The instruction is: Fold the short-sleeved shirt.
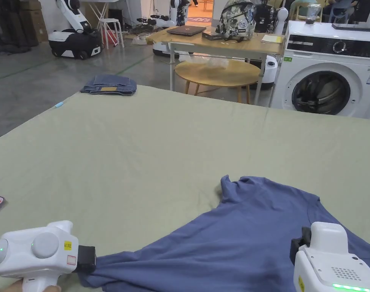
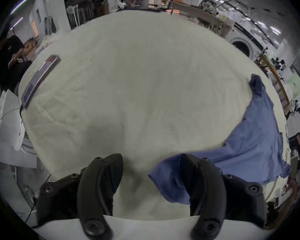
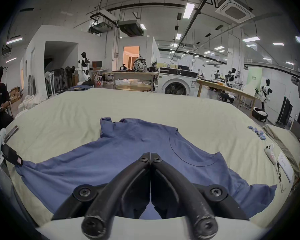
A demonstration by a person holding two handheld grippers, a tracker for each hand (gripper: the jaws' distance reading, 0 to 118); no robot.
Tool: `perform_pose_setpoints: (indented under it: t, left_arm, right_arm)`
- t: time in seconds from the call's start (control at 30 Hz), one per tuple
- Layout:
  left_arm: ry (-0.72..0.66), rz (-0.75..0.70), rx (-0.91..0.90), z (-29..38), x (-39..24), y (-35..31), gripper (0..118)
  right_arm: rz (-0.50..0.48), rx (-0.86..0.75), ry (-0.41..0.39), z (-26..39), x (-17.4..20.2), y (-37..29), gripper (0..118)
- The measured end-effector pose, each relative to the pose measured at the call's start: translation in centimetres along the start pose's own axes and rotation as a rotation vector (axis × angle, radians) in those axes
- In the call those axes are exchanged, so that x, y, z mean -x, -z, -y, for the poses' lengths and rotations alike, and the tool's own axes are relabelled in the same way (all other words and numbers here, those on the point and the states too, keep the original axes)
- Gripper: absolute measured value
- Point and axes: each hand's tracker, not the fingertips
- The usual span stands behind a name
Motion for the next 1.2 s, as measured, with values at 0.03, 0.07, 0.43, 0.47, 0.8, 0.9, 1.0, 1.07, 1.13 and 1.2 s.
perform_pose_setpoints:
  t: [0.03,0.07,0.43,0.47,0.8,0.9,1.0,1.07,1.13,1.2]
  left_arm:
    - [0.0,-0.005,-0.006,-0.1,-0.3,-0.1,70]
    - [0.004,-0.014,-0.005,-0.2,-0.5,-0.1,69]
    - [0.143,-0.012,-0.014,0.7,-3.7,0.0,0]
    - [0.153,-0.039,-0.018,0.9,-3.9,0.1,0]
    - [0.092,0.047,-0.068,1.2,-2.3,-1.7,0]
    - [0.087,0.056,-0.069,1.3,-2.4,-2.0,0]
    - [0.083,0.057,-0.06,1.3,-2.6,-1.8,0]
    - [0.077,0.054,-0.053,1.1,-2.7,-1.6,0]
    - [0.067,0.05,-0.051,1.0,-2.7,-1.5,0]
    - [0.063,0.048,-0.045,0.7,-2.6,-1.1,0]
  right_arm:
    - [-0.001,0.004,-0.003,0.1,0.1,0.0,0]
    - [-0.004,0.006,-0.004,0.2,0.1,0.1,0]
    - [-0.028,0.041,-0.01,0.2,0.6,1.8,0]
    - [-0.03,0.045,-0.009,-0.1,0.5,2.2,0]
    - [-0.156,0.202,-0.087,-7.9,-2.4,14.6,2]
    - [-0.197,0.297,-0.172,-10.5,-2.3,20.3,60]
    - [-0.228,0.374,-0.228,-12.0,-1.7,25.3,69]
    - [-0.214,0.405,-0.281,-12.5,-1.2,27.8,69]
    - [-0.242,0.438,-0.296,-12.5,-1.2,29.8,73]
    - [-0.267,0.495,-0.291,-12.2,-1.1,31.6,76]
